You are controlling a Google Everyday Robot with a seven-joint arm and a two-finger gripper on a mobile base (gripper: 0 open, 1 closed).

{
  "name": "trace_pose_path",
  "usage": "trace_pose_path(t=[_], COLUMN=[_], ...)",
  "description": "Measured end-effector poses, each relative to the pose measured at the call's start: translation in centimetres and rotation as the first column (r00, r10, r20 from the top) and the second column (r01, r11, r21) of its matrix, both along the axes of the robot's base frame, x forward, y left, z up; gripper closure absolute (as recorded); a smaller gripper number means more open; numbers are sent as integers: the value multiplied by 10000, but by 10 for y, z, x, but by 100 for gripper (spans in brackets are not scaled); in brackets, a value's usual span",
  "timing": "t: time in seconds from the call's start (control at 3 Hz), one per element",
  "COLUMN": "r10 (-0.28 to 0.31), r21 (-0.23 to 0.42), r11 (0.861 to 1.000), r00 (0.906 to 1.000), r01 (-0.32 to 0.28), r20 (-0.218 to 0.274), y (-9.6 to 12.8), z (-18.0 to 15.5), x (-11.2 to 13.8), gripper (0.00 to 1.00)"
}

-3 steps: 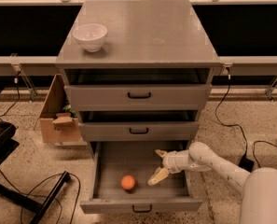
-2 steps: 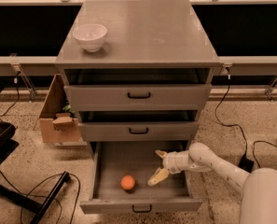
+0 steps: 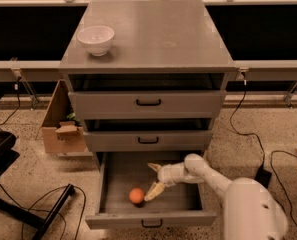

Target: Pick orange from bottom drawer and place on counter

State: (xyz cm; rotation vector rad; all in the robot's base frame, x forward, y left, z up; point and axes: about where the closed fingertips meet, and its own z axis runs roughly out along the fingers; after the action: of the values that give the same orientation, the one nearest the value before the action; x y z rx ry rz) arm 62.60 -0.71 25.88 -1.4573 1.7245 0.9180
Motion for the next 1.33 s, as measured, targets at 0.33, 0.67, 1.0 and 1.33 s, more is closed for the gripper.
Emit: trace_pose_path(t=[0.33,0.67,1.0,1.33], r10=[818,1015,1158,1432], r21=[219,310,477,510], r11=[9963,9941,9915,9874], r00=[9949,9916,9879,9830], r01=[-832,-1043,-1212,-1498], r20=[586,808,1030,1147], y=[36,45,49,59], z=[-23,-44,-62,-82], x=[9,12,15,14], gripper=[0,0,0,0])
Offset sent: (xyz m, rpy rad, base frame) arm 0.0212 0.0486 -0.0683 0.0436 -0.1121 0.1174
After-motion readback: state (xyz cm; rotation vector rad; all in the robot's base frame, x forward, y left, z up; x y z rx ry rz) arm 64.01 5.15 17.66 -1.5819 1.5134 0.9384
